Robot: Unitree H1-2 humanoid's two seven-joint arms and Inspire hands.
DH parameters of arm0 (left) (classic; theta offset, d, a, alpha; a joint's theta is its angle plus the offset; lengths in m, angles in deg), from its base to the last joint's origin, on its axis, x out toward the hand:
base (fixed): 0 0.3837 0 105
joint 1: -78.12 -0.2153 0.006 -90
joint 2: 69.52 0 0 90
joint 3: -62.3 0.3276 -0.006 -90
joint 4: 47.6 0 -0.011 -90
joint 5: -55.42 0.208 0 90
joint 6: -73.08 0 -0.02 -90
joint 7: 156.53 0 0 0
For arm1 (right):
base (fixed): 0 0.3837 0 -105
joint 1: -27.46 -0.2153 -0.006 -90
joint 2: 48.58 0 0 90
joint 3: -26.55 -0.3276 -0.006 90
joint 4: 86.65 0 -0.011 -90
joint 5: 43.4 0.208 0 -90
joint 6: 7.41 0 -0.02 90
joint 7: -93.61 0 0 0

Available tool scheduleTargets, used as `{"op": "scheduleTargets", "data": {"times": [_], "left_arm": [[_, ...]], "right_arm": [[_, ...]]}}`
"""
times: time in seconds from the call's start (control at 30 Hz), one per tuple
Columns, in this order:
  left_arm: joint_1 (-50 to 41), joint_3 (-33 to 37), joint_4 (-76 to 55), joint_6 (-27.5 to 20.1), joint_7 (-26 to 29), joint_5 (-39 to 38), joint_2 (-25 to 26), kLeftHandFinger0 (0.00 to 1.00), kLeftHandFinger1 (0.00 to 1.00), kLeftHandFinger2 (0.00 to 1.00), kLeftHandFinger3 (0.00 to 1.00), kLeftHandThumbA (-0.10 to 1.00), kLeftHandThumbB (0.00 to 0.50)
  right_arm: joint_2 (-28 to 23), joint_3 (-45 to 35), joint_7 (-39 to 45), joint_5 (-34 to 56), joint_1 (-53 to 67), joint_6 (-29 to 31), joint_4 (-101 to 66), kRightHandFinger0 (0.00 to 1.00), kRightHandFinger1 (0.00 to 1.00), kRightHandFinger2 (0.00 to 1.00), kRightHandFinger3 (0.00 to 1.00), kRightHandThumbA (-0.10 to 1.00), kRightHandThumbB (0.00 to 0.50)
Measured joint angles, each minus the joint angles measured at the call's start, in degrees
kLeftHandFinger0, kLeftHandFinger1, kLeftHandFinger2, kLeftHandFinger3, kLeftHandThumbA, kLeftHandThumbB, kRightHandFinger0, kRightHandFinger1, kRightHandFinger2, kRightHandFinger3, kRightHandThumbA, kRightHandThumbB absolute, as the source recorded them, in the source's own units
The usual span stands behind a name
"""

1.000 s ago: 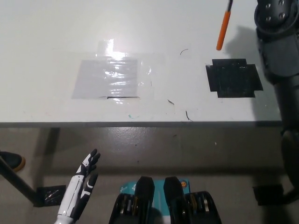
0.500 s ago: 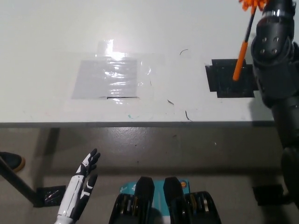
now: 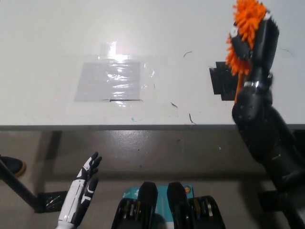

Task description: The robot uses it right hand to pick up an extended orange duster kept in the middle of the desk and presses its handle against the desk to collapse it

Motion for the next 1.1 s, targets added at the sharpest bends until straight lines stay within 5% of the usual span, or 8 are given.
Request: {"op": "scheduleTargets", "data": {"times": [0.17, 0.23, 0.33, 0.47, 0.57, 0.9, 0.97, 1.1], "left_arm": [[0.0, -0.5, 0.0, -0.6, 0.0, -0.4, -0.1, 1.00, 1.00, 1.00, 1.00, 1.00, 0.007], [-0.1, -0.6, 0.0, -0.6, 0.0, -0.4, -0.1, 1.00, 1.00, 1.00, 1.00, 1.00, 0.004], [-0.3, -0.7, 0.0, -0.6, 0.0, -0.4, -0.1, 1.00, 1.00, 1.00, 1.00, 1.00, 0.021], [-0.5, -1.0, 0.1, -0.6, 0.0, -0.5, -0.1, 1.00, 1.00, 1.00, 1.00, 1.00, 0.010], [-0.5, -1.4, 0.1, -0.8, 0.0, -0.5, -0.1, 1.00, 1.00, 1.00, 1.00, 1.00, 0.000], [-2.1, -1.9, 0.0, -1.3, 0.1, -0.5, -0.5, 1.00, 1.00, 1.00, 1.00, 1.00, 0.012], [-2.0, -1.9, 0.0, -1.4, 0.1, -0.5, -0.6, 1.00, 1.00, 1.00, 1.00, 1.00, 0.000], [-2.3, -1.9, -0.1, -1.7, 0.0, -0.5, -0.6, 1.00, 1.00, 1.00, 1.00, 1.00, 0.015]], "right_arm": [[1.4, 0.8, 1.6, 1.0, -0.7, 2.5, 6.0, 0.00, 0.09, 0.51, 0.53, -0.10, 0.074], [2.0, 0.5, 3.2, 1.1, -1.5, 2.8, 8.0, 0.07, 0.19, 0.51, 0.53, -0.10, 0.170], [2.0, 0.5, 5.8, 1.0, -2.4, 2.7, 9.9, 0.00, 0.02, 0.36, 0.40, -0.10, 0.144], [2.1, -0.2, 9.7, 1.3, -3.6, 2.8, 11.4, 0.00, 0.29, 0.83, 0.77, -0.10, 0.097], [1.4, -1.0, 12.6, 1.9, -3.9, 3.0, 10.7, 0.00, 0.39, 0.78, 0.84, -0.10, 0.088], [-6.4, 5.4, 16.1, 0.1, 0.2, 2.3, -7.2, 0.00, 0.32, 0.76, 0.77, -0.10, 0.111], [-8.1, 7.2, 16.3, -1.2, -0.8, 2.2, -8.8, 0.00, 0.30, 0.74, 0.65, -0.10, 0.191], [-9.9, 14.5, 16.3, -5.1, -6.1, 2.0, -5.5, 0.00, 0.30, 0.73, 0.62, -0.10, 0.184]]}}
